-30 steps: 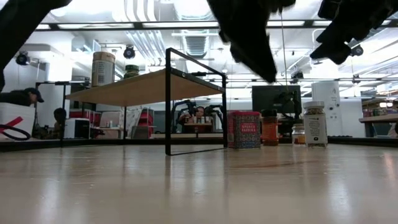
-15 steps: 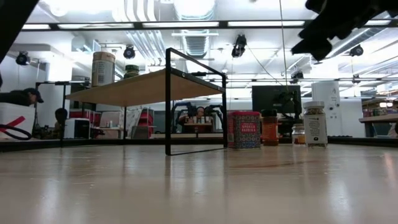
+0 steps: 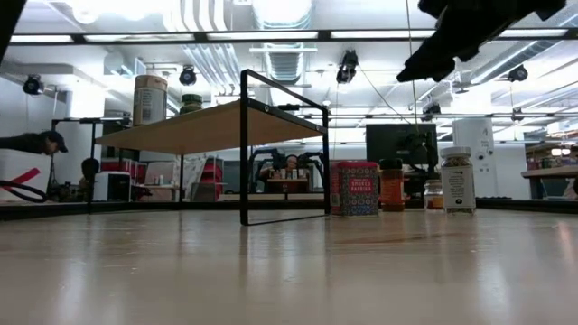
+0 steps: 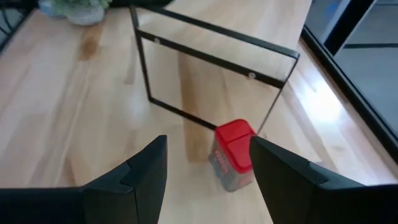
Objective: Shelf spices
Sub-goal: Remove the red seasoning can from the shelf
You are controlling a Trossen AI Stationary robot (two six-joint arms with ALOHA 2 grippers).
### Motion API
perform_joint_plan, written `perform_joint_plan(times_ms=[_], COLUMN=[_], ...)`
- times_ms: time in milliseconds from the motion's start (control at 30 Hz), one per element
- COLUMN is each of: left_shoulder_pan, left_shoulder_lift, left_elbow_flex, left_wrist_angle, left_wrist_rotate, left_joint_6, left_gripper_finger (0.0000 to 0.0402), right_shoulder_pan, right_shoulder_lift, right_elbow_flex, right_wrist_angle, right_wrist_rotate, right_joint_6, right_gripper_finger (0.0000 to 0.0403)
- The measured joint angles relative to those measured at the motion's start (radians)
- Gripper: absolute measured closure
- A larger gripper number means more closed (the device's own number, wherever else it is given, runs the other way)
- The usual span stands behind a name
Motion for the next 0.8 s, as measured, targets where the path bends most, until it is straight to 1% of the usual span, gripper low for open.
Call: perform_joint_plan(times_ms=[133,233,300,400,500,667,800], left_shoulder_pan=[-0.034,-0.049,-0.059,-0.075,-0.095,-0.122,-0.13], left_shoulder_lift=[-0.002,-0.019,-0.038,-0.071,-0.125,-0.249,-0.356], left_elbow_flex=[-0.043,-0.113,-0.171,-0.283,-0.416,-0.657,-0.845], left_wrist_angle=[0.012,0.073,0.133,0.245,0.371,0.577,0.733], left_wrist_rotate=[-0.059,-0.08,-0.087,-0.097,-0.143,-0.222,-0.286], left_joint_6=[-0.012,-0.049,-0.075,-0.114,-0.141,-0.174,-0.198], left_gripper_finger=[0.0262,0.0261,0.0263,0.0266,0.0267,0.0267,0.0266], right_shoulder_pan=[-0.029,-0.05,-0.065,-0.088,-0.104,-0.106,-0.109], right_shoulder_lift=[0.055,0.092,0.107,0.13,0.154,0.208,0.263], right_elbow_flex=[0.024,0.034,0.036,0.042,0.042,0.042,0.042], right_wrist_angle=[-0.002,0.002,0.0,0.005,0.002,0.008,0.026], right_wrist_rotate=[-0.004,-0.011,-0.04,-0.091,-0.113,-0.116,-0.115], right_joint_6=[-0.053,-0.079,-0.091,-0.1,-0.113,-0.157,-0.188], right_gripper_finger=[0.0199,0.0199,0.0199,0.0199,0.0199,0.0197,0.0185])
